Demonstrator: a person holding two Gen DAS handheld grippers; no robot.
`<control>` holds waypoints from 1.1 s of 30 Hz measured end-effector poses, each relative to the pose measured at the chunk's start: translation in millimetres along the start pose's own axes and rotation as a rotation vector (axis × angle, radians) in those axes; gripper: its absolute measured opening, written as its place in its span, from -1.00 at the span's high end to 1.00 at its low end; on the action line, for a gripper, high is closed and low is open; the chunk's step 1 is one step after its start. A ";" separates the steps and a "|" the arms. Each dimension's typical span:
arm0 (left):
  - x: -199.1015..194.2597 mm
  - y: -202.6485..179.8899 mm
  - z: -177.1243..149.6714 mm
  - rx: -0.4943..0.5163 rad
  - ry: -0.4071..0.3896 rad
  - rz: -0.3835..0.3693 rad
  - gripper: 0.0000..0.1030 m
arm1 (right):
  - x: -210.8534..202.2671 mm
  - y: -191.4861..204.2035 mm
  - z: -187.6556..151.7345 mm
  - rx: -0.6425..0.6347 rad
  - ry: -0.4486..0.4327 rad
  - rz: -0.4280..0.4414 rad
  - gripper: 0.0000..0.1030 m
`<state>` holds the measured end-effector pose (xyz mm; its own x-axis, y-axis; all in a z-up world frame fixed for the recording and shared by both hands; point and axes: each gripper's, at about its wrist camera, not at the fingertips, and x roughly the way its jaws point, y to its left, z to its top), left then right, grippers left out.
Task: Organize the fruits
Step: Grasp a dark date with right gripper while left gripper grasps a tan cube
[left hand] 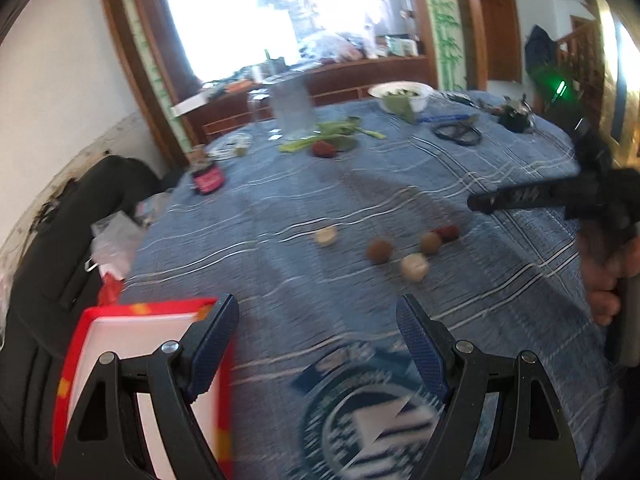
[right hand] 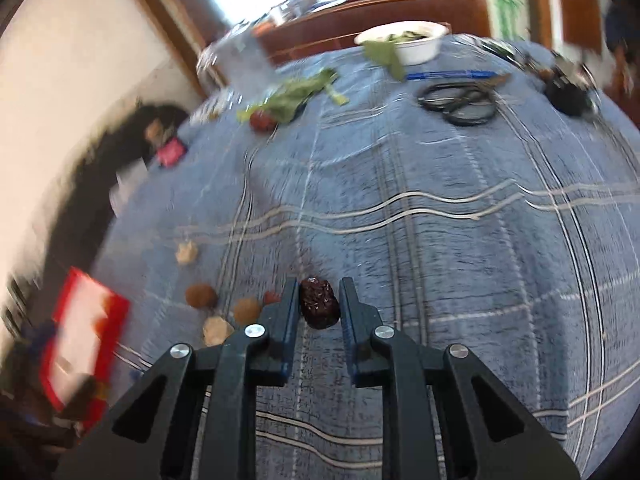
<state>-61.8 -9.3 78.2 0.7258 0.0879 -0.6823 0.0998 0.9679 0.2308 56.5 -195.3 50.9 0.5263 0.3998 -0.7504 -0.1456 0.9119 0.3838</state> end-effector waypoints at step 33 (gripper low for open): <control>81.5 -48.7 18.0 -0.057 0.150 -0.165 0.56 | 0.8 -9.8 2.5 0.087 -0.008 -0.011 0.58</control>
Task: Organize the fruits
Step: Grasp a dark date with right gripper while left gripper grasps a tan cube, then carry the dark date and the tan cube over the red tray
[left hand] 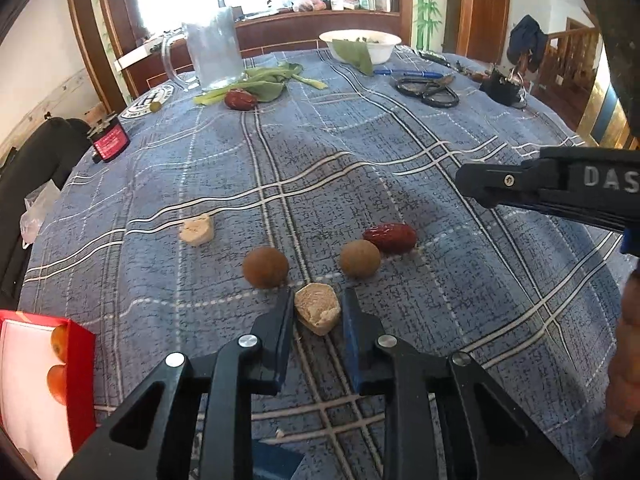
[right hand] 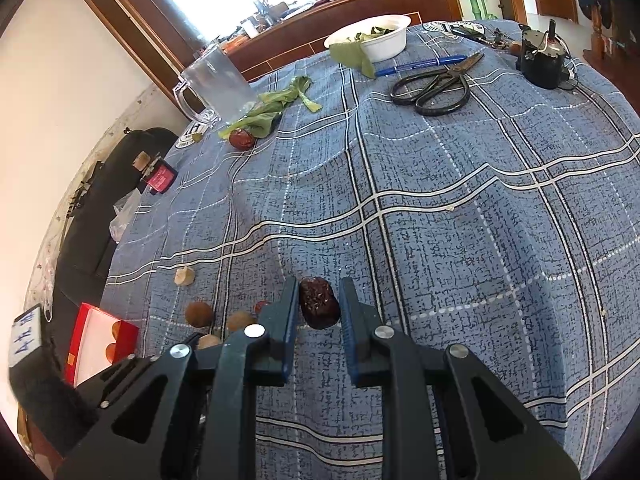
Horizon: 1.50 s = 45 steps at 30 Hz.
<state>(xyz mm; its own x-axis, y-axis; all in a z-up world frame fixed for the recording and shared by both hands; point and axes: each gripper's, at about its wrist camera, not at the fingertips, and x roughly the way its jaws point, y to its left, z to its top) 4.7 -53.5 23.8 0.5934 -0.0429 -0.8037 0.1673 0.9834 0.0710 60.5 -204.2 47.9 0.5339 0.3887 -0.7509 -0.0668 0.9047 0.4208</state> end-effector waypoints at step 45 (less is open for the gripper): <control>-172.4 229.3 -160.0 -0.354 -0.240 0.468 0.56 | -19.3 227.3 -78.7 -0.358 -0.079 0.293 0.57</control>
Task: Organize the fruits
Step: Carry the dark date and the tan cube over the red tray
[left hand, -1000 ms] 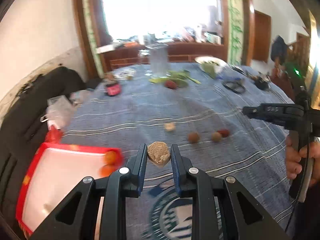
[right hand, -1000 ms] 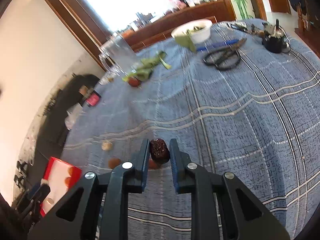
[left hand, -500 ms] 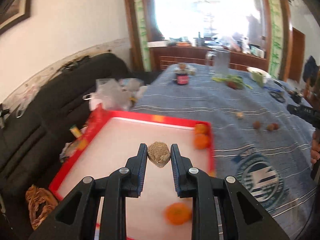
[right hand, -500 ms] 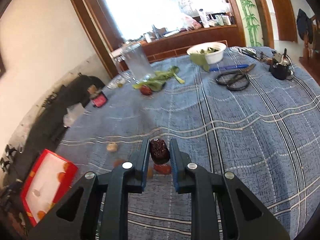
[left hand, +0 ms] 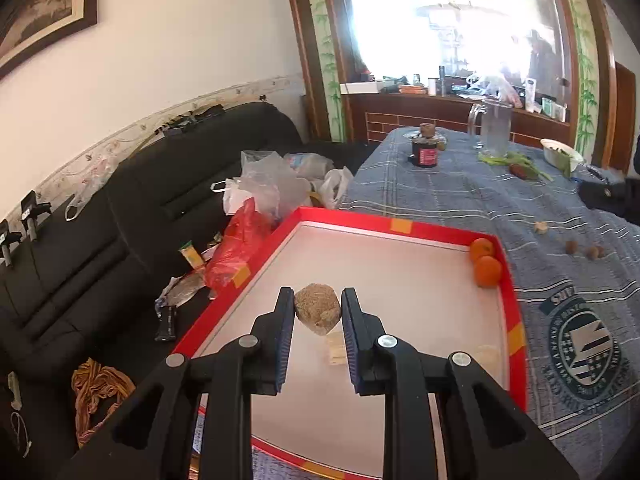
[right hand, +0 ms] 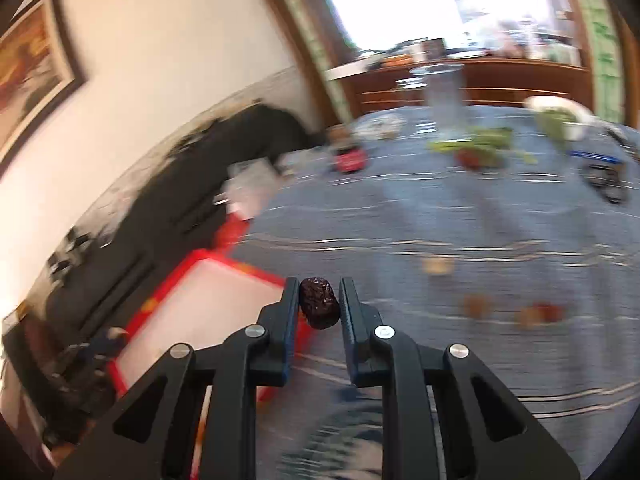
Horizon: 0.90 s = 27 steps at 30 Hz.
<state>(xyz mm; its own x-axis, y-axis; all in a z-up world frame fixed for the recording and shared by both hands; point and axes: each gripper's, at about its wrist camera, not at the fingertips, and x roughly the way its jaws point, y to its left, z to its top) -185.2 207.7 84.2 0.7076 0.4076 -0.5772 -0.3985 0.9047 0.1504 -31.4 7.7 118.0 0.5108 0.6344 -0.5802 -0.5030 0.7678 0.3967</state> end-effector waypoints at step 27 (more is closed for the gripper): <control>35.0 14.5 -10.0 0.000 0.059 0.132 0.55 | 90.9 54.9 -73.5 -0.074 0.206 0.123 0.56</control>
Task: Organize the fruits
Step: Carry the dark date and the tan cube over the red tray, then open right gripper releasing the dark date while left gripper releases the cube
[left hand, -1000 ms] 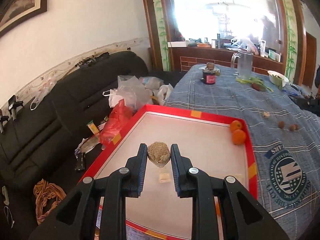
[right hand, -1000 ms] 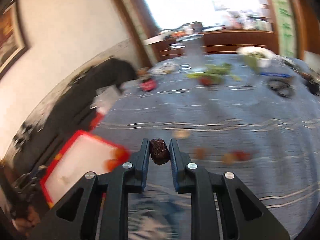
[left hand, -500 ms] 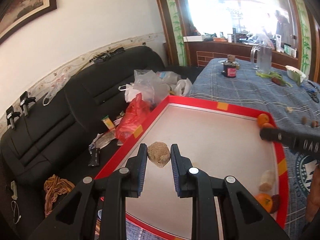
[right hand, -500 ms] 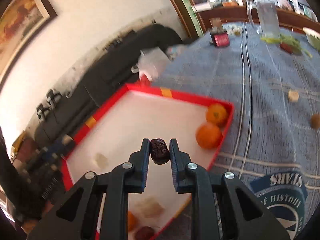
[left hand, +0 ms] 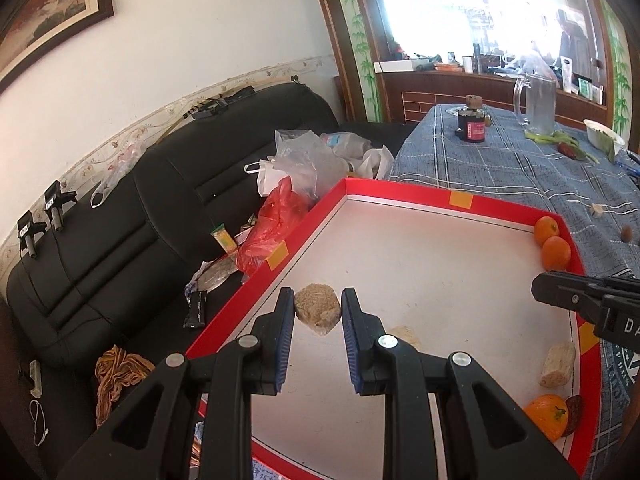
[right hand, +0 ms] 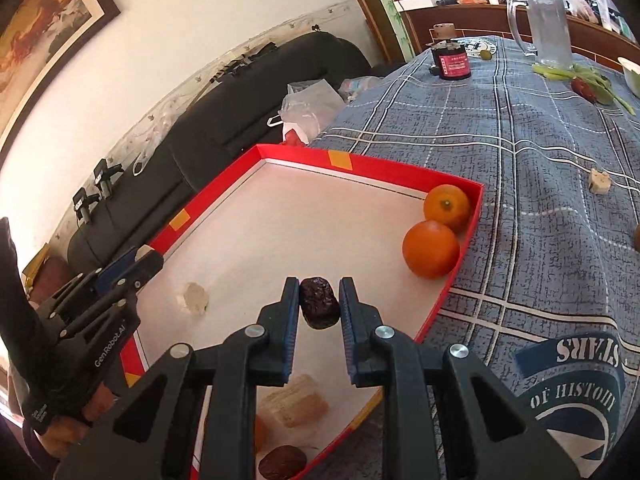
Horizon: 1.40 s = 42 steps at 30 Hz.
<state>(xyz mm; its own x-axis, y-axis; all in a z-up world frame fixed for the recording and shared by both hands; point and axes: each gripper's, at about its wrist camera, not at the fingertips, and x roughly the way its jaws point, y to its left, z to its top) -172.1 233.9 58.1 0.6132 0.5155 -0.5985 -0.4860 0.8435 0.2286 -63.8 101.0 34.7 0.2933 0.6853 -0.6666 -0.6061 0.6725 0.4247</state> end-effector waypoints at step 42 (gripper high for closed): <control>8.6 -5.8 -6.5 0.019 0.027 0.023 0.54 | 5.4 0.7 -1.8 -0.005 0.022 0.003 0.51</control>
<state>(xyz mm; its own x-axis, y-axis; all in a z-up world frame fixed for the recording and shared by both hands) -168.0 232.5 46.6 0.5849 0.5312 -0.6130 -0.4878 0.8342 0.2573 -64.0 104.7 30.3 0.2750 0.6808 -0.6789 -0.6103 0.6692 0.4239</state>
